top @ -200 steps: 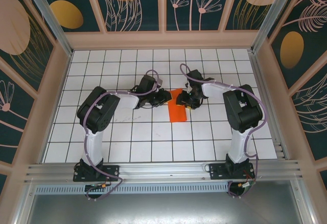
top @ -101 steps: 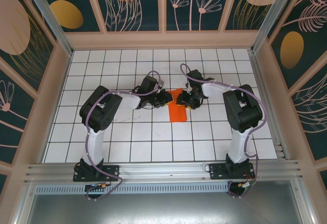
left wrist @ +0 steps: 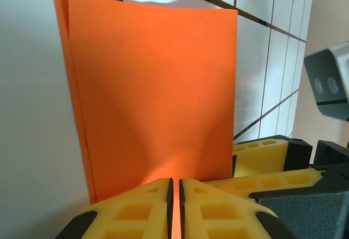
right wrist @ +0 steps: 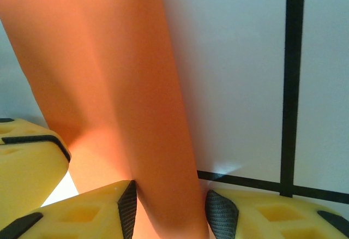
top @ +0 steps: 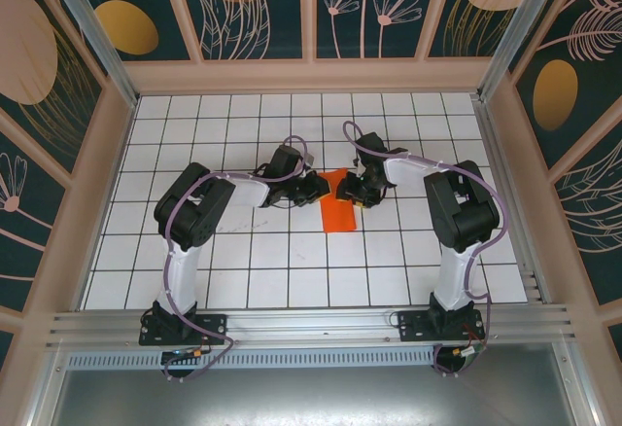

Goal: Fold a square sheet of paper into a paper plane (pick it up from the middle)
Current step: Hold the square sheet of paper at the center of the table, then fold a square sheet of paper at the center of the table.

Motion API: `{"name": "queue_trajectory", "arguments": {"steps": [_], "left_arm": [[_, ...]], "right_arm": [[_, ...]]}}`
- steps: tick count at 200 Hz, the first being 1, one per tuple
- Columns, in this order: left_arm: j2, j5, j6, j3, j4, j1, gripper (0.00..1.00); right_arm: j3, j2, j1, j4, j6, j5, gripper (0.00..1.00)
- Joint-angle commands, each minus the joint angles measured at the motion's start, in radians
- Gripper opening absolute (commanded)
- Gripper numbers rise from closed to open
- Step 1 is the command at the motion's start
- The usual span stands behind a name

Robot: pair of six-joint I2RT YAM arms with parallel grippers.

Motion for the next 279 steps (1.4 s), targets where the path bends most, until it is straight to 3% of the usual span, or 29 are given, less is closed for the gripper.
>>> {"name": "queue_trajectory", "arguments": {"steps": [1, 115, 180, 211, 233, 261, 279], "left_arm": [[0.027, 0.01, 0.004, 0.026, -0.039, -0.006, 0.14], [0.061, -0.114, 0.065, 0.059, -0.284, -0.007, 0.0], [0.082, -0.151, 0.09, 0.014, -0.308, -0.008, 0.0], [0.093, -0.168, 0.096, 0.003, -0.315, -0.007, 0.0], [0.092, -0.177, 0.094, -0.005, -0.321, -0.008, 0.0], [0.091, -0.181, 0.087, -0.009, -0.325, -0.007, 0.0], [0.095, -0.179, 0.084, -0.012, -0.324, -0.008, 0.0]], "right_arm": [[-0.113, 0.297, -0.009, 0.037, -0.036, 0.273, 0.48], [-0.098, 0.244, -0.009, 0.018, -0.036, 0.253, 0.5], [-0.026, -0.078, -0.06, -0.03, -0.06, 0.149, 0.58], [-0.048, -0.224, -0.077, 0.086, -0.047, 0.052, 0.61], [-0.03, -0.209, -0.059, 0.14, -0.025, -0.037, 0.5], [0.017, -0.134, -0.019, 0.146, -0.009, -0.067, 0.15], [0.044, -0.086, -0.004, 0.14, -0.004, -0.078, 0.04]]}}
